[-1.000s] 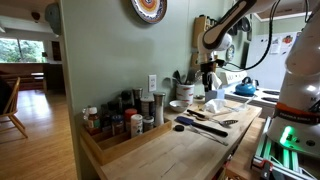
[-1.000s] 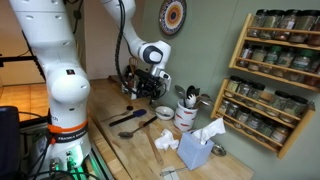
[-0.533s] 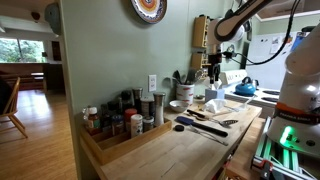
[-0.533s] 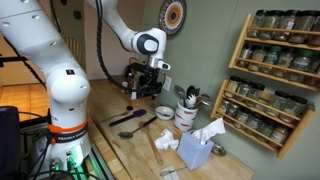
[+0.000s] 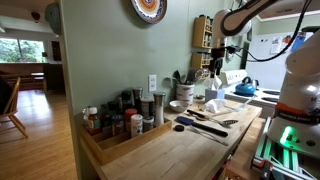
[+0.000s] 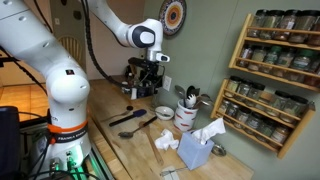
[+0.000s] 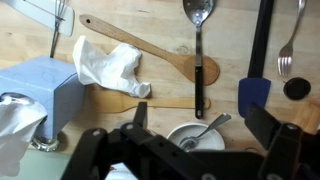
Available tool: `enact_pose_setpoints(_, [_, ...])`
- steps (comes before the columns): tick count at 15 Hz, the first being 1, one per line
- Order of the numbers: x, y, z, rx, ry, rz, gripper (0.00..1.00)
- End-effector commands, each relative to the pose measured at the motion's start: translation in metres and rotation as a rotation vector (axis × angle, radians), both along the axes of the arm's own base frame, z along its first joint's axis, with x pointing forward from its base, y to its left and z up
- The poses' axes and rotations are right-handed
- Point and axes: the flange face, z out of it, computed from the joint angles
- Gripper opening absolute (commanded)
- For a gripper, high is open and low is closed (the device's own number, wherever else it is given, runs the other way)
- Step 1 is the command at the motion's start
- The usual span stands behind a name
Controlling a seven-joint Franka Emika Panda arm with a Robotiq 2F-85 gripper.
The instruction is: Move the spice bottle on the table to the right side of the wooden tray on the table
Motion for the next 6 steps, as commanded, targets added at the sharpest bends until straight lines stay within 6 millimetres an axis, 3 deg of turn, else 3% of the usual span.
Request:
enact_pose_setpoints(1, [0.0003, 0.0, -0.0006, 0.001, 0.004, 0.0, 1.0])
enact_pose_setpoints(6, [0.0006, -0.0001, -0.0009, 0.001, 0.005, -0.001, 1.0])
